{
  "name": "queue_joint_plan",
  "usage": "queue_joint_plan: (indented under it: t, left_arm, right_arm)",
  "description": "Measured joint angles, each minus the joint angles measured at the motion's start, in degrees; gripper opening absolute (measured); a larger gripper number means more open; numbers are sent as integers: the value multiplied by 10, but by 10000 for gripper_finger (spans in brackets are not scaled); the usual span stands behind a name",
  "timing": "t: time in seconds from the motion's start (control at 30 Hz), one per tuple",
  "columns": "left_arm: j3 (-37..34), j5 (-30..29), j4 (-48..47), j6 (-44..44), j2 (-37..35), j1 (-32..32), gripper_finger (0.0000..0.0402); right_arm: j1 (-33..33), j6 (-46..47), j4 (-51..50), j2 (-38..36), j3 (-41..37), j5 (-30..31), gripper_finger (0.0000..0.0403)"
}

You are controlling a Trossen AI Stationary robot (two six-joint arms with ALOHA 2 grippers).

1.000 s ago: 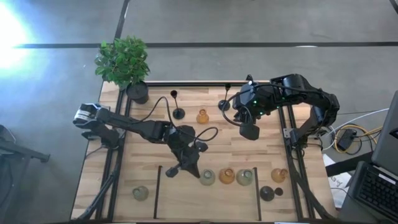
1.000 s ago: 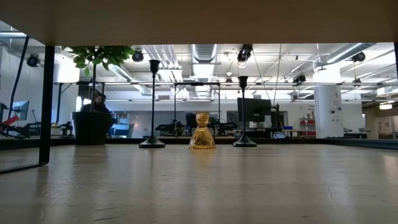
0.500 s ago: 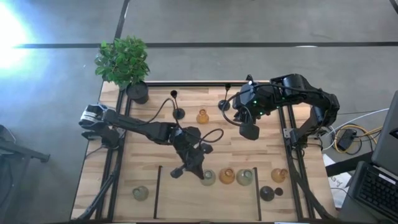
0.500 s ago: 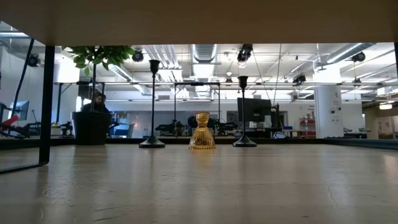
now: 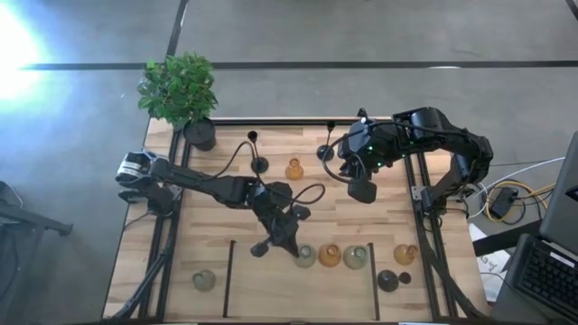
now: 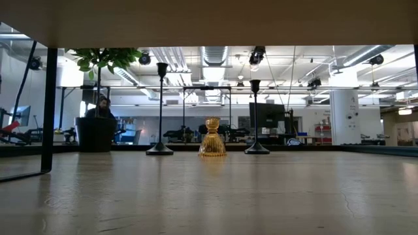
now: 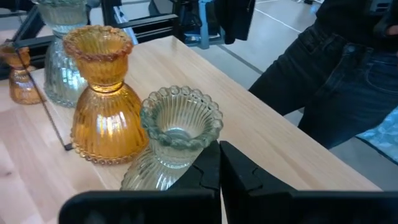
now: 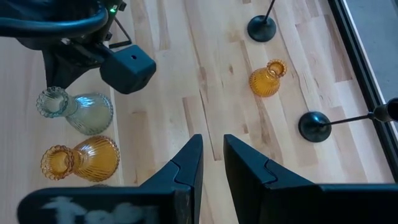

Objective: Pick & Place candle stick holders
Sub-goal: Put the top green glass candle holder on the shelf, then put the top orange glass candle holder on the shelf

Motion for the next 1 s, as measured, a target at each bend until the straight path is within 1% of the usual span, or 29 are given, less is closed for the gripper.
queue_joint_plan:
  t: [0.1, 0.17, 0.33, 0.4, 0.43, 0.5, 0.6, 0.7, 0.8, 0.9, 1.0]
  left_arm:
    - [0, 0, -6, 0, 0, 2, 0]
    - [4, 0, -27, -2, -4, 2, 0]
    - [18, 5, -123, 2, -43, 2, 0]
    - [20, -15, -161, 2, -67, 2, 0]
    - [20, -32, -177, 3, -81, 2, 0]
    - [18, -89, -203, 1, -108, 4, 0]
    - [18, -224, -226, -39, -140, 10, 0]
    - [18, -319, -237, -77, -148, 30, 0]
    - [17, -372, -239, -103, -138, 62, 0]
    - [17, -411, -265, -93, -116, 96, 0]
    - [17, -422, -263, -66, -90, 127, 0]
  right_arm:
    - [0, 0, 0, 0, 0, 0, 56]
    - [0, 0, 0, 0, 0, -1, 56]
    - [0, 0, 0, -2, 0, -1, 56]
    - [0, 0, 0, -4, 0, -1, 56]
    - [0, 0, 0, -5, 0, -1, 56]
    - [0, 0, 0, -8, 0, -1, 56]
    - [0, 0, 0, -8, 0, -1, 56]
    - [0, 0, 0, -8, 0, 1, 56]
    - [0, -2, 0, -9, 0, 8, 56]
    - [0, -2, 0, -9, -1, 15, 56]
    - [0, -2, 0, -9, -1, 16, 56]
